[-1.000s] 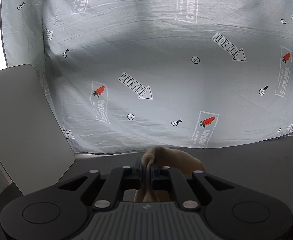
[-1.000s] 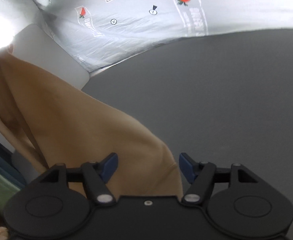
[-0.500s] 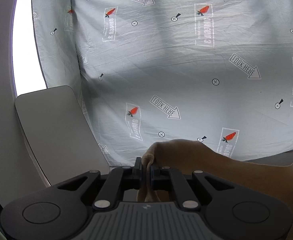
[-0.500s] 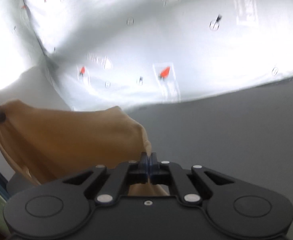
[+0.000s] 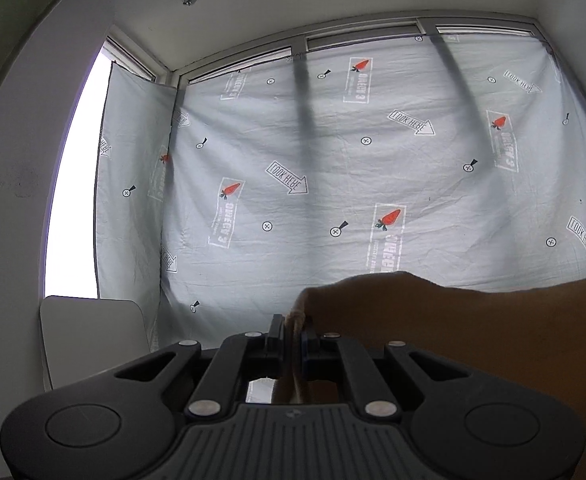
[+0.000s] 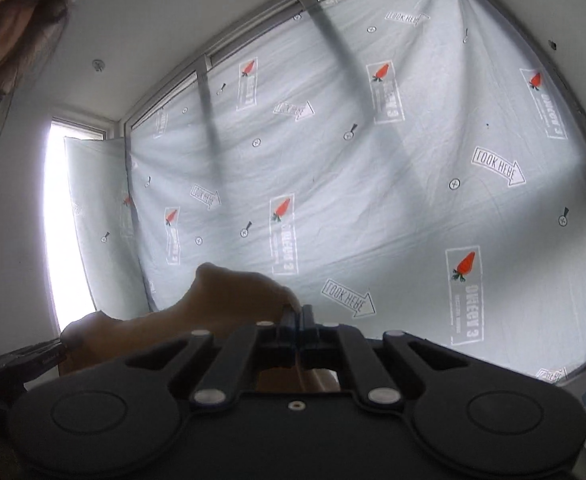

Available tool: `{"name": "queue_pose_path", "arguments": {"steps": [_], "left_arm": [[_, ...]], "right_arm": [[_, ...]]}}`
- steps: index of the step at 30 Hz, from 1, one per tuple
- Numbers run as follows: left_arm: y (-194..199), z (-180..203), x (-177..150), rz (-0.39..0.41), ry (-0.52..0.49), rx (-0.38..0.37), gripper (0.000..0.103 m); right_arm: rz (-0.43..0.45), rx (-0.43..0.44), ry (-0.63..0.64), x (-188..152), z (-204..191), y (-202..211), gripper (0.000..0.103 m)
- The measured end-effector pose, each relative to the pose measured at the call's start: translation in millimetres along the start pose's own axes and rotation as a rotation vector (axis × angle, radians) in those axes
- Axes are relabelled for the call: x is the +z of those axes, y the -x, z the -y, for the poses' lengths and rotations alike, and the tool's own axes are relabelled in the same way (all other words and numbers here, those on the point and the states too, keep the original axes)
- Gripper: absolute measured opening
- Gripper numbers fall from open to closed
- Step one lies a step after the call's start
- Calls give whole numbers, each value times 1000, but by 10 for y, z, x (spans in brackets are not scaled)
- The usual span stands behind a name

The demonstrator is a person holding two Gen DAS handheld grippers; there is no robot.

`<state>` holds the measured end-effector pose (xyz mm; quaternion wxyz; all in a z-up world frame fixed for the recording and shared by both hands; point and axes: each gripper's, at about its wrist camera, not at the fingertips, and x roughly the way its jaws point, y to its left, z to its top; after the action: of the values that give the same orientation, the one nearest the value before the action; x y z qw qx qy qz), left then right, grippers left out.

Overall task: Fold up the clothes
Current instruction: 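Lift the beige shirt high with both tools and shake it open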

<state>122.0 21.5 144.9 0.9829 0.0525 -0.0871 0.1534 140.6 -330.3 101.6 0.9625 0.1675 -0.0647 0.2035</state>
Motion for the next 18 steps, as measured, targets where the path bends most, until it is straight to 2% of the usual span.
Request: {"name": "queue_pose_path", "arguments": {"steps": [5,11,15,18], "left_arm": [[204,58,198,82,-20,-8,9],[365,82,431,162,-44,6,8],[305,106,461,159,-48,22,8],[165,137,390,117,-56,21,9]], "right_arm": [[66,-26,108,158,-116,194,2],[154,0,101,319,-136,319,2],[166,15,93,317,-121,239,2],[143,-3,80,248,-98,127,2]]}}
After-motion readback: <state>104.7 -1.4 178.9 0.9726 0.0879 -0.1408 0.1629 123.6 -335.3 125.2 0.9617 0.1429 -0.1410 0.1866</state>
